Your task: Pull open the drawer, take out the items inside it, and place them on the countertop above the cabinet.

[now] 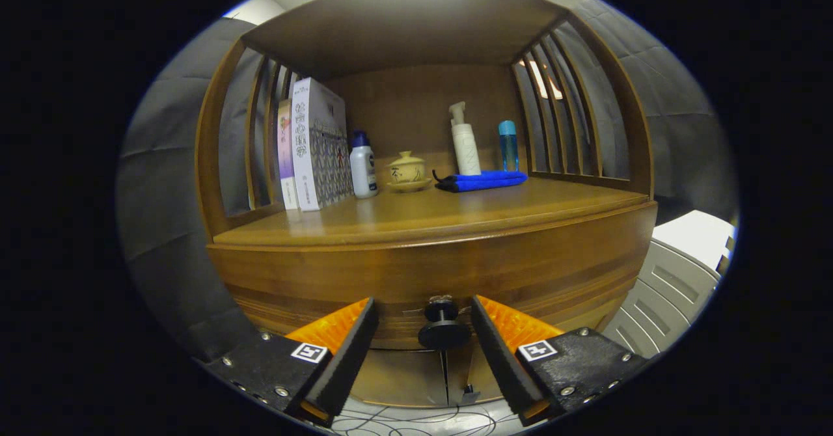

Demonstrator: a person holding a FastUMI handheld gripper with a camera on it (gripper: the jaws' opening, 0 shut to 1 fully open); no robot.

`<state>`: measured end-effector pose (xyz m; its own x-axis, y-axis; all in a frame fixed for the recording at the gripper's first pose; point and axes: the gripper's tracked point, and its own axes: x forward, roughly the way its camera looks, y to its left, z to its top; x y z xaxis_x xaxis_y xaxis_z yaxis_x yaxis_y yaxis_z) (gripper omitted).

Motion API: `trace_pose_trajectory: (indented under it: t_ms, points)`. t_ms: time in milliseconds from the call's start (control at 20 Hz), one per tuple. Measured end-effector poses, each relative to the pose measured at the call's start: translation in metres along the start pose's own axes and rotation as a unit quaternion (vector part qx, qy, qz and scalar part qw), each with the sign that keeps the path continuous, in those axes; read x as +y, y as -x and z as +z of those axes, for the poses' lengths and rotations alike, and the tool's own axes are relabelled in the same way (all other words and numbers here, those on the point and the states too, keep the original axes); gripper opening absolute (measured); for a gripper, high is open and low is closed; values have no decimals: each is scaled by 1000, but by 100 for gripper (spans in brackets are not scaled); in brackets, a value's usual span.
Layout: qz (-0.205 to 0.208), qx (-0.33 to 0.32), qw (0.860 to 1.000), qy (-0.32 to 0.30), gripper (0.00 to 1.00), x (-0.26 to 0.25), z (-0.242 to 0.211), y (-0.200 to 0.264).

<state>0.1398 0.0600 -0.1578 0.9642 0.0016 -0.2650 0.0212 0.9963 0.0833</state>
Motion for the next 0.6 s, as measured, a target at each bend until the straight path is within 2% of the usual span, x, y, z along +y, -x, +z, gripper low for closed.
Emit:
trace_pose_trajectory:
  t_ms: [50,200,300,600]
  points:
    - [-7,4,1000,8,87,-4,-3,-2]
    - [-23,10,1000,14,64,-15,-7,-5]
    - [-18,9,1000,4,50,-14,-7,-5]
    - [-22,19,1000,-4,40,-14,-9,-4]
